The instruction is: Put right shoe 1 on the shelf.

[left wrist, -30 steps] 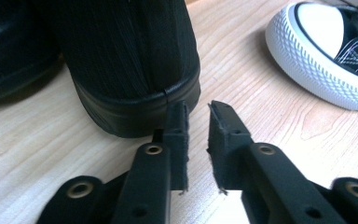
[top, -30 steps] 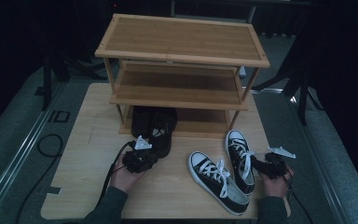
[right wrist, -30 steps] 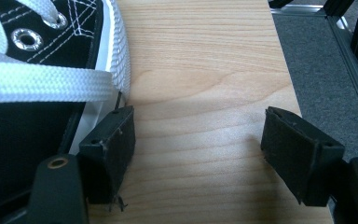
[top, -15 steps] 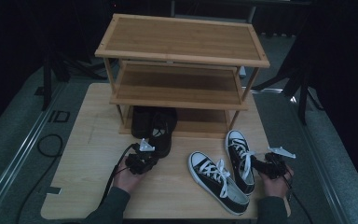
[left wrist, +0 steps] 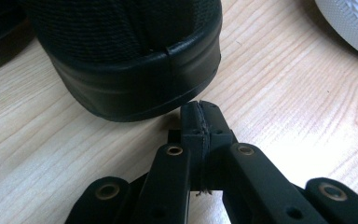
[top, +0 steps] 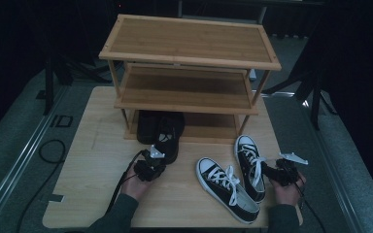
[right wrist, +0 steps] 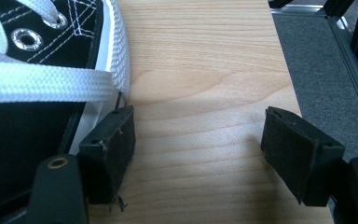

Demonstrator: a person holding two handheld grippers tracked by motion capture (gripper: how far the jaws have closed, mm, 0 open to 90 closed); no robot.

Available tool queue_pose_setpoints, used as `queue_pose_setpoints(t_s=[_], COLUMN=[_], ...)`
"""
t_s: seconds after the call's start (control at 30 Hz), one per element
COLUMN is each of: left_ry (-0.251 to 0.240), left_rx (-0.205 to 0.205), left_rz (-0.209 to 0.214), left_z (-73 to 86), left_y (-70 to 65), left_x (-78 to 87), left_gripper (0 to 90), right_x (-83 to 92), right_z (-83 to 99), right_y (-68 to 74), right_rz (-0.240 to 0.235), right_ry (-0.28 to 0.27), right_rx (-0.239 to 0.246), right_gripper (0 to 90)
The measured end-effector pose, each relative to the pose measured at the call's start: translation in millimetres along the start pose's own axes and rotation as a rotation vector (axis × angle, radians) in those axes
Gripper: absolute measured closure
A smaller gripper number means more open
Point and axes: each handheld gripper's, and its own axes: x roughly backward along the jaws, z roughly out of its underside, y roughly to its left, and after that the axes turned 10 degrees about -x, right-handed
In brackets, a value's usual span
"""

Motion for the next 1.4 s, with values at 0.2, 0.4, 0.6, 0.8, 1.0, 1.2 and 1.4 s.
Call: queue_pose_setpoints(t_s=[0.2, 0.4, 0.6, 0.8, 1.0, 1.2, 1.4], left_ry=[0.01, 0.01, 0.006, -0.002, 0.015, 0.018, 0.013], left_rx=[0.026, 0.049, 0.066, 0.087, 0.096, 0.126, 0.16], left_rz=[-0.013, -0.013, -0.001, 0.003, -0.006, -0.015, -0.02], left_z=[-4.4, -7.7, -13.5, -20.6, -26.0, -28.7, -30.1], left_y=[4.3, 9.0, 13.5, 18.8, 25.5, 32.5, 37.1], left_x=[-3.6, -5.7, -9.6, -14.8, -18.6, -21.8, -25.1], left_gripper=[89.6, 89.6, 89.6, 89.6, 89.5, 89.5, 88.8], right_x=[0.0, 0.0, 0.0, 0.0, 0.0, 0.0, 0.0], right_z=[0.0, 0.0, 0.0, 0.0, 0.0, 0.0, 0.0], right_y=[0.0, 0.0, 0.0, 0.0, 0.0, 0.0, 0.0], right_rz=[0.0, 0.0, 0.0, 0.0, 0.0, 0.0, 0.0], right_ry=[0.0, 0.0, 0.0, 0.0, 0.0, 0.0, 0.0], right_rx=[0.0, 0.0, 0.0, 0.0, 0.0, 0.0, 0.0], right_gripper=[25.8, 25.8, 25.8, 25.8, 25.8, 25.8, 25.8])
